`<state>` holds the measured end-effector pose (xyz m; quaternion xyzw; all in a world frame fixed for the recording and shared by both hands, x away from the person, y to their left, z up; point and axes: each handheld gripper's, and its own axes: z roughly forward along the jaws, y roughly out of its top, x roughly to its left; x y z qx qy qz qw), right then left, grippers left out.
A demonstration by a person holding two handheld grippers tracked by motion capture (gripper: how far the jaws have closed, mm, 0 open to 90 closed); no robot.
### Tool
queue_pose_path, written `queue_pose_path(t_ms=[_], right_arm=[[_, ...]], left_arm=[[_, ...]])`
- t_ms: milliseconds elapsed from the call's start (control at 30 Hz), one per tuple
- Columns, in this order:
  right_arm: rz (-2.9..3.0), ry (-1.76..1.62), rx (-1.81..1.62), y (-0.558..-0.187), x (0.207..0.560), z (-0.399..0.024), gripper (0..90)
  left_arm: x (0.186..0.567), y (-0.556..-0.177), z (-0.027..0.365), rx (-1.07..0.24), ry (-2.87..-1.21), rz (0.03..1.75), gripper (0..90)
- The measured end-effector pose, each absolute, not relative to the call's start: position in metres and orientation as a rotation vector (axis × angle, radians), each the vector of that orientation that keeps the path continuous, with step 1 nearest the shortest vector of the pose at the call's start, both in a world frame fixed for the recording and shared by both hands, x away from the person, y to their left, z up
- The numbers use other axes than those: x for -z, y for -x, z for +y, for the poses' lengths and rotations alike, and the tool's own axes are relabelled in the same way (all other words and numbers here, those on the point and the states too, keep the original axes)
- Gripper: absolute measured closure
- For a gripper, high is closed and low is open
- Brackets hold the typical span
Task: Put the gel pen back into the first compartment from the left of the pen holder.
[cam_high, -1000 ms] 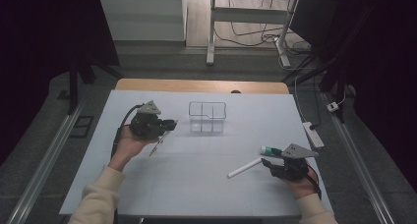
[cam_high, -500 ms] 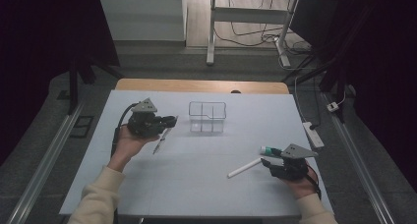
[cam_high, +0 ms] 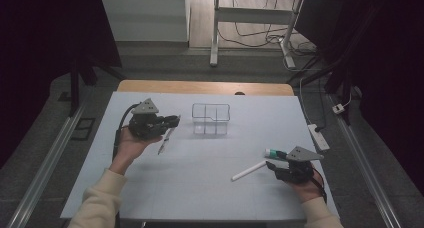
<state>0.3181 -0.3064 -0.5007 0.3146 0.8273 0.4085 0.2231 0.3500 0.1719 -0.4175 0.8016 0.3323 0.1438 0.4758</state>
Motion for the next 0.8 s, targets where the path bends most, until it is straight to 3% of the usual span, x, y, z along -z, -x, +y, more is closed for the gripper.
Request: queue_pose_path(t_ms=[800], right_arm=[[2.282, -0.870, -1.124, -0.318, 0.500, -0.308, 42.0]], left_arm=[[0.386, -0.368, 0.155, -0.421, -1.873, 0.786, 80.2]])
